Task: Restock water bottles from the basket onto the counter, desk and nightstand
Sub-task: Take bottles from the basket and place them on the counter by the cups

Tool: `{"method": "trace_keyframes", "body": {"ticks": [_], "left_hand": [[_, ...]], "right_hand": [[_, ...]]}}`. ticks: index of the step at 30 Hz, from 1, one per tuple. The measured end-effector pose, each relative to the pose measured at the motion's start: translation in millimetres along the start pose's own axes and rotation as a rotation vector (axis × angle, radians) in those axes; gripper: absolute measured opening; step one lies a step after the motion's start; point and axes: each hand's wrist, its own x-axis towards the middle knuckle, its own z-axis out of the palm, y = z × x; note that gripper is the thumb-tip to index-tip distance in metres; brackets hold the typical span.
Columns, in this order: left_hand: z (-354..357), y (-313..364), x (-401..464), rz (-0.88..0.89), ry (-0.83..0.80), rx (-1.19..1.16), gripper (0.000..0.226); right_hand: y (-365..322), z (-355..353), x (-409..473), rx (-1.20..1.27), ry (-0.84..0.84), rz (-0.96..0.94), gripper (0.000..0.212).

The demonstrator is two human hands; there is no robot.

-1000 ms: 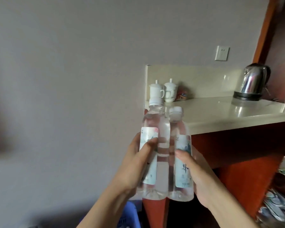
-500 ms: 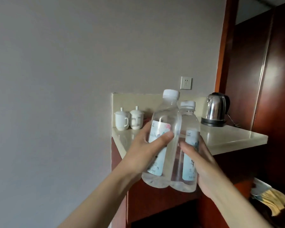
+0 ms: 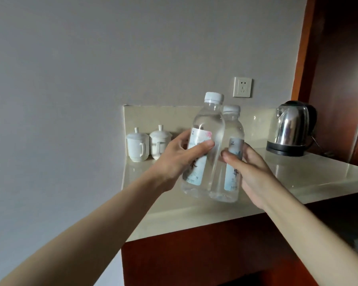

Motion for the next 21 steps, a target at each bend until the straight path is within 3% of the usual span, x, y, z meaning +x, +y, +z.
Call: {"method": "trace_keyframes", "body": {"ticks": [3,6,12,21], "left_hand": [[-13,-26,36,-0.022,0.036,0.080,0.044],[-25,-53,72,-0.056,0.065,0.150,0.058],[-39,-102,129,-0.103,0.158,0.215,0.048],[-56,-141,188,-0.139,0.366,0.350,0.051]], "right_hand": [[23,-8,40,0.023,0.022,0.045,0.030],[45,-17,85,-0.022,0.057,0.063,0.037],[80,-31,158,-0.142,0.114,0.034,0.059],[123,-45,246,-0.291,-0.003,-0.042,0.075]]}}
